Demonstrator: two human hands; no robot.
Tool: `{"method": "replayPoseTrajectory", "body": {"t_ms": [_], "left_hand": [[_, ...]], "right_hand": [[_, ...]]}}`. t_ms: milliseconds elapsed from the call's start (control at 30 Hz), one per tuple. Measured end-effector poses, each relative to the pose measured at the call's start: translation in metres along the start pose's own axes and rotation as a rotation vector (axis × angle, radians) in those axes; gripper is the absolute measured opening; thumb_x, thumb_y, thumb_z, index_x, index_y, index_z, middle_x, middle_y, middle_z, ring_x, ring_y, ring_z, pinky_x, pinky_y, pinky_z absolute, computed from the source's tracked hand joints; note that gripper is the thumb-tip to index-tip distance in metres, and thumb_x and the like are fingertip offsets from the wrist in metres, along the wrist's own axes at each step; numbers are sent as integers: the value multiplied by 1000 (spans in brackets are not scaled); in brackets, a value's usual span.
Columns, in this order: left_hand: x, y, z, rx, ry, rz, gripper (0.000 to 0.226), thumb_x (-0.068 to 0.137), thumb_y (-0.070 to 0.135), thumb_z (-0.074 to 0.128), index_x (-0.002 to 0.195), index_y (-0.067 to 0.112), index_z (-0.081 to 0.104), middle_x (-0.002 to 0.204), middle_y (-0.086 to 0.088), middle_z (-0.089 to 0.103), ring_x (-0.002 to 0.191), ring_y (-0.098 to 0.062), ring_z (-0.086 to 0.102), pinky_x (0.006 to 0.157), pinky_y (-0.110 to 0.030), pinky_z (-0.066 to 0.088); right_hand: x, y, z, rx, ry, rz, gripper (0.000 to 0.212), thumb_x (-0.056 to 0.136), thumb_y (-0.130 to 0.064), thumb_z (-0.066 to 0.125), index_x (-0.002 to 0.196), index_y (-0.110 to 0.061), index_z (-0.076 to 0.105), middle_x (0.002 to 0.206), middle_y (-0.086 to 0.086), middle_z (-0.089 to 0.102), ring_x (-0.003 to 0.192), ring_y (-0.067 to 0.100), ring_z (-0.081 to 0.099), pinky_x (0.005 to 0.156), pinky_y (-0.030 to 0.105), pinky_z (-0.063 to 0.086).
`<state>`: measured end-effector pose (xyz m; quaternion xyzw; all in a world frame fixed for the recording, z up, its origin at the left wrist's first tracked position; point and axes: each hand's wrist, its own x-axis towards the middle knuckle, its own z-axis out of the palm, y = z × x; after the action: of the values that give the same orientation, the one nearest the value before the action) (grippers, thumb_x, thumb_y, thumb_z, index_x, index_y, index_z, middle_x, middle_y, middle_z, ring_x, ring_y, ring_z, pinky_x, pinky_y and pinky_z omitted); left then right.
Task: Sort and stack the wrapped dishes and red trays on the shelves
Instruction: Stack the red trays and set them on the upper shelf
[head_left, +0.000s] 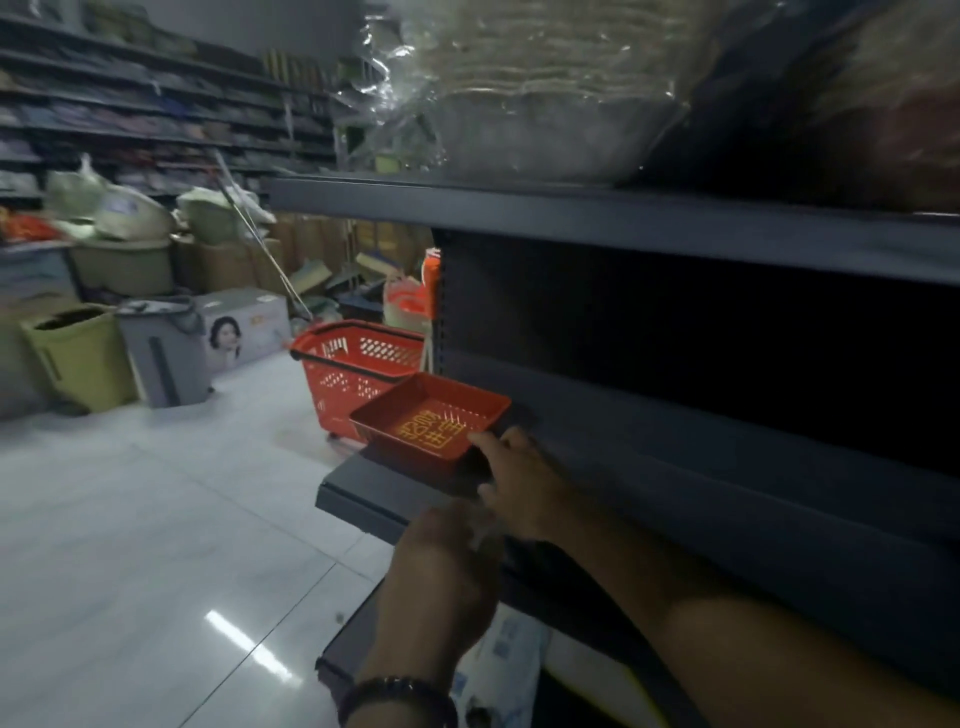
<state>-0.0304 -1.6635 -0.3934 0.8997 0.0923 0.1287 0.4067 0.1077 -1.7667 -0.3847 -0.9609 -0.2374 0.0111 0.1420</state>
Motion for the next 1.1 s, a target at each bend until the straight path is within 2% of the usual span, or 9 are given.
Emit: {"method": "replayPoseTrajectory", "body": {"t_ms": [133, 267, 400, 533, 800, 900, 1000, 1067, 1100], "left_hand": [[10, 1, 5, -58, -6, -100, 21, 103, 33, 62, 85, 38, 54, 99, 12, 66, 89, -6, 67, 84, -34, 63], [12, -5, 5, -125, 79, -95, 25, 102, 29, 64, 84, 41, 51, 91, 15, 61, 83, -2, 64, 72, -26, 59], [9, -12, 3, -110, 109, -53, 11, 101, 33, 63, 102, 41, 56, 101, 13, 63, 88, -4, 64, 79, -35, 62], [2, -7, -2, -108, 81, -32, 17, 101, 29, 64, 115, 36, 58, 113, 11, 66, 100, -13, 67, 88, -42, 62], [-21, 9, 2, -6, -137, 132, 17, 99, 21, 66, 106, 37, 64, 109, 8, 72, 96, -12, 70, 89, -41, 62], [-34, 19, 8, -31, -271, 133, 29, 99, 11, 68, 98, 40, 65, 100, 9, 71, 88, -6, 67, 86, -21, 58], [-44, 27, 28, 35, -303, 173, 26, 91, 37, 73, 117, 37, 70, 107, 11, 77, 98, -6, 73, 88, -27, 59], [-46, 24, 49, 29, -340, 168, 40, 80, 60, 68, 113, 40, 73, 108, 15, 77, 102, -6, 73, 94, -37, 60], [-52, 34, 52, -14, -370, 152, 35, 79, 56, 70, 110, 39, 72, 108, 12, 77, 103, -8, 73, 96, -38, 59]], "right_hand": [[23, -13, 4, -83, -45, 33, 68, 105, -31, 54, 164, -40, 20, 162, 12, 21, 146, 38, 29, 120, 55, 34], [20, -9, 3, -124, -90, 29, 59, 104, -41, 55, 158, -40, 30, 159, 11, 23, 147, 36, 28, 118, 56, 35], [3, 3, 3, -91, 49, -5, 36, 102, -46, 58, 136, -34, 56, 148, 2, 36, 136, 28, 42, 111, 50, 44], [-34, 18, 0, -47, 103, -23, 24, 103, -50, 57, 121, -36, 65, 136, -7, 40, 124, 17, 50, 106, 42, 48], [-134, 63, -5, 30, 159, -1, 19, 103, -51, 57, 115, -38, 64, 132, -12, 43, 122, 10, 52, 101, 35, 52], [-169, 80, -8, 38, 192, 12, 20, 102, -52, 56, 117, -40, 63, 131, -13, 45, 123, 10, 52, 100, 33, 52], [-203, 93, -14, 27, 201, 47, 22, 103, -53, 54, 120, -41, 62, 131, -14, 47, 125, 9, 50, 101, 33, 51], [-223, 100, -18, 4, 208, 70, 25, 102, -55, 53, 122, -42, 62, 132, -14, 47, 127, 10, 48, 100, 32, 50], [-232, 104, -20, -4, 214, 91, 26, 102, -55, 53, 123, -42, 62, 133, -13, 46, 127, 11, 48, 100, 32, 51]]}}
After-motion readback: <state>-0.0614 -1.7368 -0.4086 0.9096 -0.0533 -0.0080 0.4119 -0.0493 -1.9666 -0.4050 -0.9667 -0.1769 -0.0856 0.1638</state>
